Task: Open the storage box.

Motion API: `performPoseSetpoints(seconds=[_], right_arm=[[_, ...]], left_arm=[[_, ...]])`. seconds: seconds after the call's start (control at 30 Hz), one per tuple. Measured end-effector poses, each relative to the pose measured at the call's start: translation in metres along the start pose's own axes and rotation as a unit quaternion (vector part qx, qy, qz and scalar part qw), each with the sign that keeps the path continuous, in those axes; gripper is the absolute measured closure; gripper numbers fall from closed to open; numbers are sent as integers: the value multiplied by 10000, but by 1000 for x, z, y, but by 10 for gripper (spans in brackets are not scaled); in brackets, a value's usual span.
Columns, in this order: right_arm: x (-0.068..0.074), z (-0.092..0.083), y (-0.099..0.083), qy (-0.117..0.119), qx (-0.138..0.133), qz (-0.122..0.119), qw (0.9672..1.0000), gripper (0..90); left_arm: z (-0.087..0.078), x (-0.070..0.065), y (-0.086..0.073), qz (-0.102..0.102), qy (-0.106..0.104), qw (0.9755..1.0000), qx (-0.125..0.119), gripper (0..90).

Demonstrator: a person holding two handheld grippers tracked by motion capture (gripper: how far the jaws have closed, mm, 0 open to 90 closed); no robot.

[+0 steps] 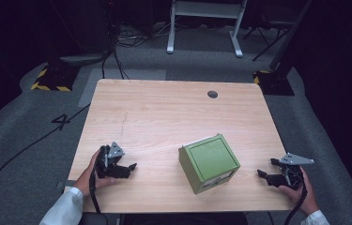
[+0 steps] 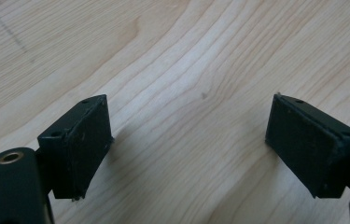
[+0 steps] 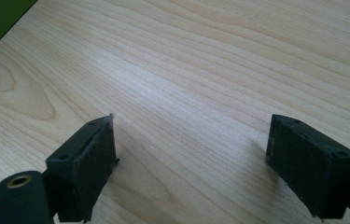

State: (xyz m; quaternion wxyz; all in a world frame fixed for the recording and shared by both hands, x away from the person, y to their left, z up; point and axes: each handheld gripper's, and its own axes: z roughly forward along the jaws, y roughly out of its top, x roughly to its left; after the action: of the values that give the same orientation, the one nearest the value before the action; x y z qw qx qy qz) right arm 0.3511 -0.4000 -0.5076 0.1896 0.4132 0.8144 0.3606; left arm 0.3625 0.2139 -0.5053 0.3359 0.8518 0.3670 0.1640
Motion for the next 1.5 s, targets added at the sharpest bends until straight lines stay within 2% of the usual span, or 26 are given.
performPoseSetpoints(seconds=[0.03, 0.1, 0.13, 0.17, 0.27, 0.3, 0.33, 0.37, 0.4, 0.47, 0.5, 0.6, 0.63, 0.73, 0.87, 0.9, 0.97, 1.07, 1.1, 1.13, 1.17, 1.27, 1.3, 1.33, 1.4, 1.5], right_arm=[[0, 0, 0, 0, 0, 0, 10000, 158], [0, 0, 0, 0, 2, 0, 10000, 158], [0, 0, 0, 0, 2, 0, 10000, 158], [0, 0, 0, 0, 1, 0, 10000, 158], [0, 0, 0, -2, -1, 1, 10000, 158], [0, 0, 0, -6, -1, 5, 10000, 158], [0, 0, 0, -6, -1, 5, 10000, 158], [0, 0, 0, -8, -2, 8, 10000, 157], [0, 0, 0, -10, -2, 7, 10000, 157], [0, 0, 0, -9, -2, 8, 10000, 158], [0, 0, 0, -9, -2, 8, 10000, 158], [0, 0, 0, -9, -1, 8, 10000, 157], [0, 0, 0, -9, -1, 8, 10000, 157], [0, 0, 0, -9, -2, 8, 10000, 158], [0, 0, 0, -9, -2, 8, 10000, 158], [0, 0, 0, -9, -2, 8, 10000, 158], [0, 0, 0, -10, -2, 8, 10000, 158], [0, 0, 0, -12, -3, 9, 10000, 158], [0, 0, 0, -12, -3, 9, 10000, 158], [0, 0, 0, -14, -4, 10, 10000, 158], [0, 0, 0, -15, -4, 11, 10000, 158], [0, 0, 0, -15, -4, 11, 10000, 157], [0, 0, 0, -16, -4, 13, 10000, 157], [0, 0, 0, -15, -4, 11, 10000, 158], [0, 0, 0, -14, -3, 13, 10000, 158], [0, 0, 0, -20, -6, 11, 10000, 158]], left_arm=[[0, 0, 0, 0, 0, 10000, 0, 147], [4, 0, 9, 256, -122, 9996, 90, 160], [4, 0, 9, 256, -122, 9996, 90, 161], [6, 2, 17, 316, -439, 9985, 100, 160], [7, 2, 26, 366, -512, 9980, 49, 188], [6, 4, 36, 329, -608, 9975, -131, 199], [6, 4, 36, 329, -608, 9975, -131, 205], [5, 6, 44, 313, -617, 9973, -264, 221], [4, 7, 56, 228, -674, 9963, -486, 243], [3, 7, 68, 307, -700, 9950, -639, 276], [3, 7, 68, 307, -700, 9950, -639, 280], [5, 5, 97, 508, -801, 9911, -929, 330], [5, 5, 97, 508, -801, 9911, -929, 331], [16, 1, 124, 542, -1020, 9877, -1049, 331], [28, -4, 138, 589, -1166, 9859, -1041, 331], [38, -9, 146, 653, -1345, 9840, -969, 331], [42, -12, 149, 751, -1355, 9836, -924, 331], [58, -21, 158, 953, -1594, 9795, -783, 333], [61, -22, 161, 1004, -1604, 9790, -758, 334], [61, -22, 161, 1004, -1604, 9790, -758, 333], [66, -24, 167, 1032, -1725, 9767, -758, 334], [70, -27, 173, 1062, -1775, 9753, -769, 319], [75, -30, 177, 1091, -1822, 9733, -868, 305], [79, -32, 180, 1107, -1843, 9727, -871, 309], [87, -37, 184, 1173, -1965, 9703, -785, 310], [97, -43, 187, 1276, -2063, 9682, -619, 317]])
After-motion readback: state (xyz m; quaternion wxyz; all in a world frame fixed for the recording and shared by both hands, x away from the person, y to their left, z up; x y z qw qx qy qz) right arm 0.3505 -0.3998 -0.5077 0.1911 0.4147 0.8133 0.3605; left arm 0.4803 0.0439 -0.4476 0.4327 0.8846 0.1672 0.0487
